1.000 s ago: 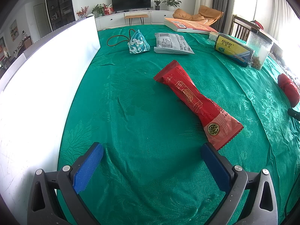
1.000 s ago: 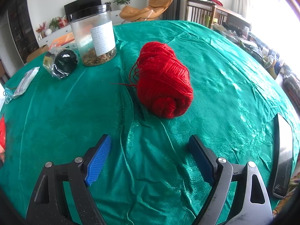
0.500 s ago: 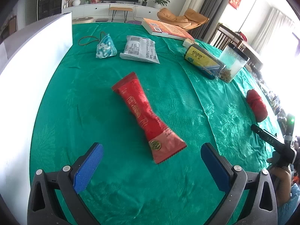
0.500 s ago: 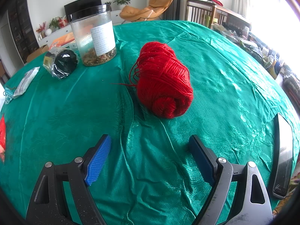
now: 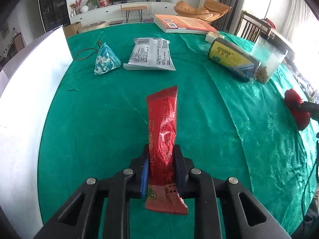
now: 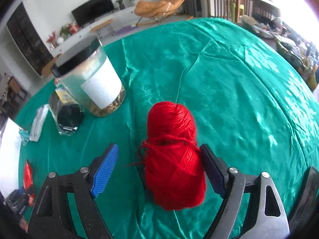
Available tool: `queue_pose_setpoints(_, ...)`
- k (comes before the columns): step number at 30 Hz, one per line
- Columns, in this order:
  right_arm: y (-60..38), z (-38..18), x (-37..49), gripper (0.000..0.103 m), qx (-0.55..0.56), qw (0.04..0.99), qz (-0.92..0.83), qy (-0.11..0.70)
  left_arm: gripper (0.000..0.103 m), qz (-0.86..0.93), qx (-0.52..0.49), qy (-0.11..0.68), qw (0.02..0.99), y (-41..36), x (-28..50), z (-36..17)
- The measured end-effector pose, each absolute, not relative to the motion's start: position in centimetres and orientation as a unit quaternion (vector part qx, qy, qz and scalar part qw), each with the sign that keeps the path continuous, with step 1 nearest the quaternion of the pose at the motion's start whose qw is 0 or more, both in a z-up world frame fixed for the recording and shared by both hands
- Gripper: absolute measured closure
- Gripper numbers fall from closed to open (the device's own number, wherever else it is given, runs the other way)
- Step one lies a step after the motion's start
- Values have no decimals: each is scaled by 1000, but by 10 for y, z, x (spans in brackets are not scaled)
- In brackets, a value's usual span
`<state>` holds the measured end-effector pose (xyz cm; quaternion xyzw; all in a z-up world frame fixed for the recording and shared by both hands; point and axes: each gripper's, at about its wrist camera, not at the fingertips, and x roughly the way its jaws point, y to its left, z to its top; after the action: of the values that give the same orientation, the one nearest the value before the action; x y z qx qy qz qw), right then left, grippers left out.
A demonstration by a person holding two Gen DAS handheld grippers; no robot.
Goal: Organize soft objects
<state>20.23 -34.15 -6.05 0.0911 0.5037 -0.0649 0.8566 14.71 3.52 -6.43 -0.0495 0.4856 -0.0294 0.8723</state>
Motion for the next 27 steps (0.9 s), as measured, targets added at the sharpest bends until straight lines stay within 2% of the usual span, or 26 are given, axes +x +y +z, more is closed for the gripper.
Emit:
queue_pose_setpoints(1, -344, -59, 203, 60, 95, 857, -70, 502, 82, -37, -58, 476, 877, 40, 145, -57)
queue_pose_setpoints(4, -348, -27, 195, 60, 111, 879, -75, 458, 82, -56, -93, 449, 887, 54, 134, -28)
queue_pose_setpoints(8, -318, 42, 177, 60, 109, 905, -34, 409, 82, -73, -144, 413, 896, 86, 108, 16)
queue_pose_setpoints(13, -188, 105, 155, 60, 103, 906, 127, 390, 82, -26, -154, 386, 909, 158, 60, 58)
queue_pose_setpoints(20, 43, 112, 102, 58, 136, 816, 376, 418, 80, 152, -88, 384, 906, 278, -17, 67)
queue_pose_setpoints(21, 71, 109, 95, 53, 135, 801, 400, 424, 75, 177, -79, 389, 901, 289, -23, 63)
queue_pose_setpoints(23, 109, 96, 87, 34, 147, 768, 443, 439, 46, 214, -78, 403, 887, 310, -32, 52)
queue_pose_setpoints(24, 119, 90, 86, 31, 147, 756, 455, 448, 15, 224, -82, 402, 884, 317, -36, 48)
queue_pose_setpoints(25, 121, 85, 85, 31, 140, 757, 452, 451, 3, 232, -87, 392, 886, 321, -42, 46)
queue_pose_setpoints(27, 107, 80, 84, 31, 123, 781, 434, 433, 2, 241, -89, 370, 893, 321, -49, 44)
